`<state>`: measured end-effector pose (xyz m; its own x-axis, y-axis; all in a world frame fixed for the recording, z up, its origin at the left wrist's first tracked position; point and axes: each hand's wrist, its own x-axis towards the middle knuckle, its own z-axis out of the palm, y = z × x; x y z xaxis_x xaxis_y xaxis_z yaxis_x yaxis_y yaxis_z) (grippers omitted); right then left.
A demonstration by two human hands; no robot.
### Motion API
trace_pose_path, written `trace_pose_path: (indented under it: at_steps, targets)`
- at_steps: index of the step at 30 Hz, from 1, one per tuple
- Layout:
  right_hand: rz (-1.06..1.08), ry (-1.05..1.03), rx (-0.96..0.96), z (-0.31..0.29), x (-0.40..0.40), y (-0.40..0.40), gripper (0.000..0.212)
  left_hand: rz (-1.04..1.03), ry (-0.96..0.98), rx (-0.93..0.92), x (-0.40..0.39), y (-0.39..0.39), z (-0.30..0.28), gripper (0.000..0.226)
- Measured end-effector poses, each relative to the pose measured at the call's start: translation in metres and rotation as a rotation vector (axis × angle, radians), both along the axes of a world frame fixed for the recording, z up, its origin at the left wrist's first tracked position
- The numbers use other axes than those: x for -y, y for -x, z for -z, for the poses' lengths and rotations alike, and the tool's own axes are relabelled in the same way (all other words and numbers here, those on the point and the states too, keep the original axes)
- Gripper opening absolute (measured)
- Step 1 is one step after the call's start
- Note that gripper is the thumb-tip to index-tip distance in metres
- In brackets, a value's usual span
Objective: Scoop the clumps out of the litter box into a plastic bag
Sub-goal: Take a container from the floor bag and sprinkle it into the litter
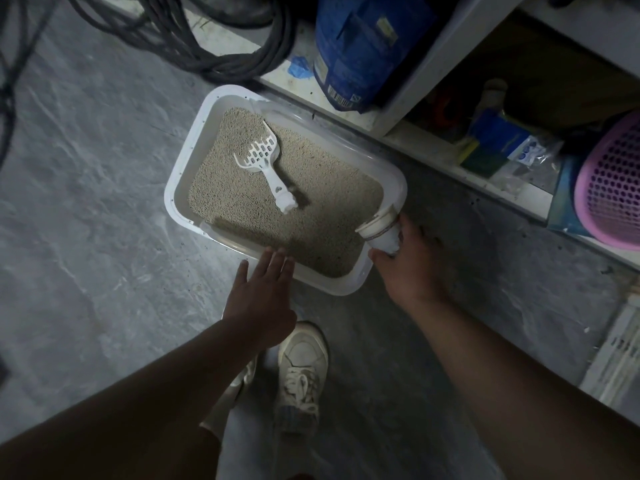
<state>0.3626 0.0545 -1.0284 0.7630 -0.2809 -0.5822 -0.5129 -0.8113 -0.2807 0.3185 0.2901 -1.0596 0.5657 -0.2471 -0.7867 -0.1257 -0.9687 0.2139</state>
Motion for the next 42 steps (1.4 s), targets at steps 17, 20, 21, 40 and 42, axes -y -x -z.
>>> trace_pose_path:
  at_steps: [17,20,21,40,42]
  targets:
    - [-0.092,-0.059,-0.041,-0.004,-0.007,0.021,0.067,0.000,0.009,0.010,0.000,0.001,-0.001,0.094]
    - [-0.124,-0.063,-0.029,-0.006,-0.007,0.023,0.062,-0.009,0.007,0.016,0.000,0.002,-0.001,0.095]
    - [-0.129,-0.068,-0.022,-0.006,-0.007,0.024,0.062,-0.007,0.007,0.020,0.000,0.002,0.000,0.095]
    - [-0.251,-0.042,-0.027,-0.006,-0.006,0.028,0.071,0.007,0.016,0.043,-0.002,0.007,0.002,0.095]
    - [-0.239,-0.052,-0.004,-0.005,-0.007,0.031,0.069,0.012,0.015,0.053,-0.003,0.008,0.003,0.094]
